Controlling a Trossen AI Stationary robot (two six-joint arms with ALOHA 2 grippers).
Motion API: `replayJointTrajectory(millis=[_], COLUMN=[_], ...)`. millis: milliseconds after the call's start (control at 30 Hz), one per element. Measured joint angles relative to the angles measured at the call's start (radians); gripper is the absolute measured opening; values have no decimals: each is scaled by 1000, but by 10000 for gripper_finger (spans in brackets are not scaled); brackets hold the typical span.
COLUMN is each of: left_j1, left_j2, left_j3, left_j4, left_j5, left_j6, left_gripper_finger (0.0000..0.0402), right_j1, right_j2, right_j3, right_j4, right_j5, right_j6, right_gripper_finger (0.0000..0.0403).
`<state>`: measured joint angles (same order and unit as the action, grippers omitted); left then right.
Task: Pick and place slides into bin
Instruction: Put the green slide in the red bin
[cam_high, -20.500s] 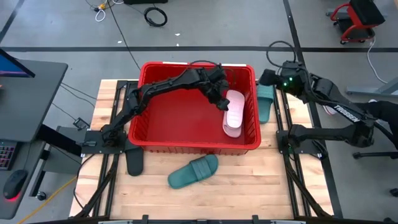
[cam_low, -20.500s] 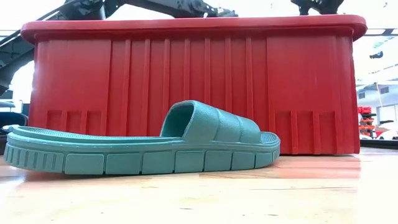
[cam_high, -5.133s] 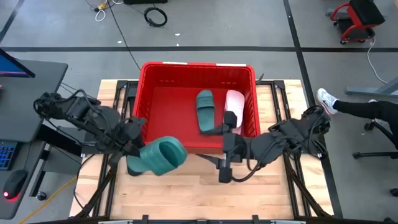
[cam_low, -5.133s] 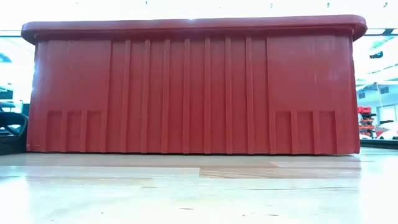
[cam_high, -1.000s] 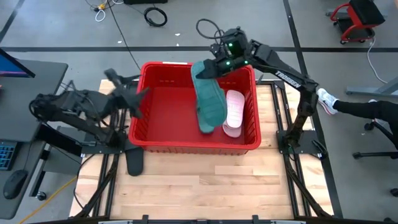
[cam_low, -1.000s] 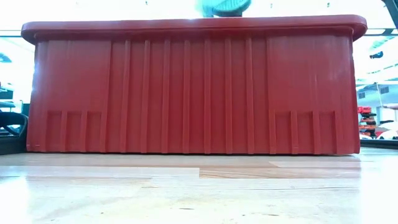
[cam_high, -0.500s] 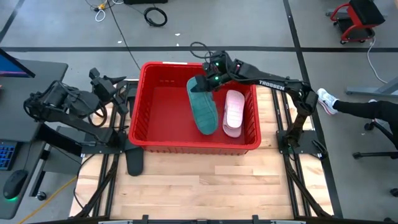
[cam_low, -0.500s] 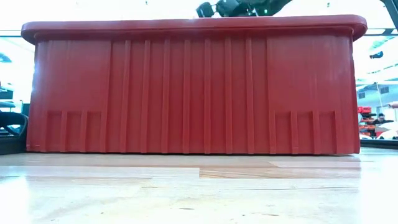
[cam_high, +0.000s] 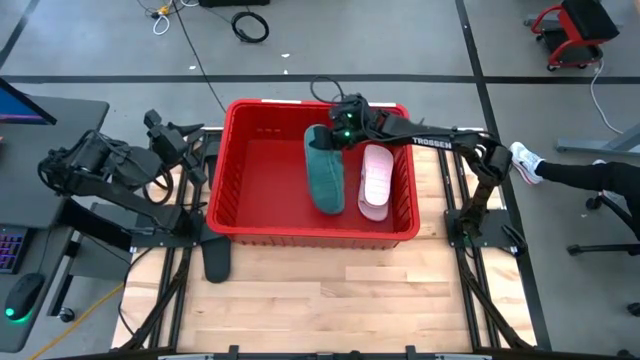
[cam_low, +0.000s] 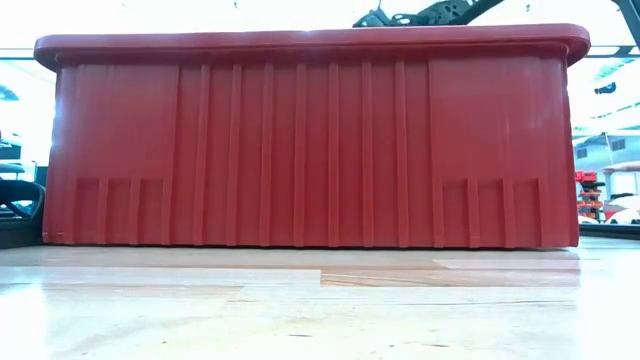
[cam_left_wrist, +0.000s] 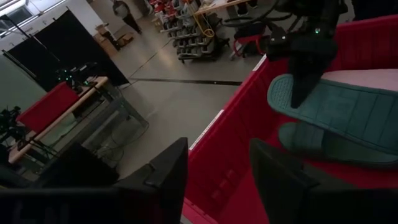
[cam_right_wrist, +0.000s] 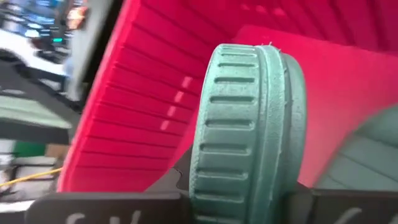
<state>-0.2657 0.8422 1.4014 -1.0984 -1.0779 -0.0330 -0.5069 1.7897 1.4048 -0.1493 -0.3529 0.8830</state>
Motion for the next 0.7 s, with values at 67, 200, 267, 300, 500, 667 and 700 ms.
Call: replayJointTrajectory(millis=[67,200,267,300,500,667,700], left_j1=[0,0,0,0,0,0,0], left_j2=[1,1,1,1,1,1,1], left_j3=[0,0,0,0,0,0,0], left_j4=[0,0,0,1,1,1,1], left_j5=[0,0,0,0,0,2,2], left_j6=[0,0,1,1,-5,-23,-36], left_gripper_finger=[172,173,172,171,167,167,167], right_j1=[-10,-29,-36,-39,-52,-70,-70], right_j2=[0,0,0,0,0,0,0], right_j3=[-36,-118,-159,-177,-236,-256,-257], right_j4=[48,93,131,158,255,251,251], right_j5=[-25,-36,-65,-75,-91,-84,-84], right_j6=[13,15,21,34,56,44,44], right_gripper_finger=[61,61,61,61,61,61,61])
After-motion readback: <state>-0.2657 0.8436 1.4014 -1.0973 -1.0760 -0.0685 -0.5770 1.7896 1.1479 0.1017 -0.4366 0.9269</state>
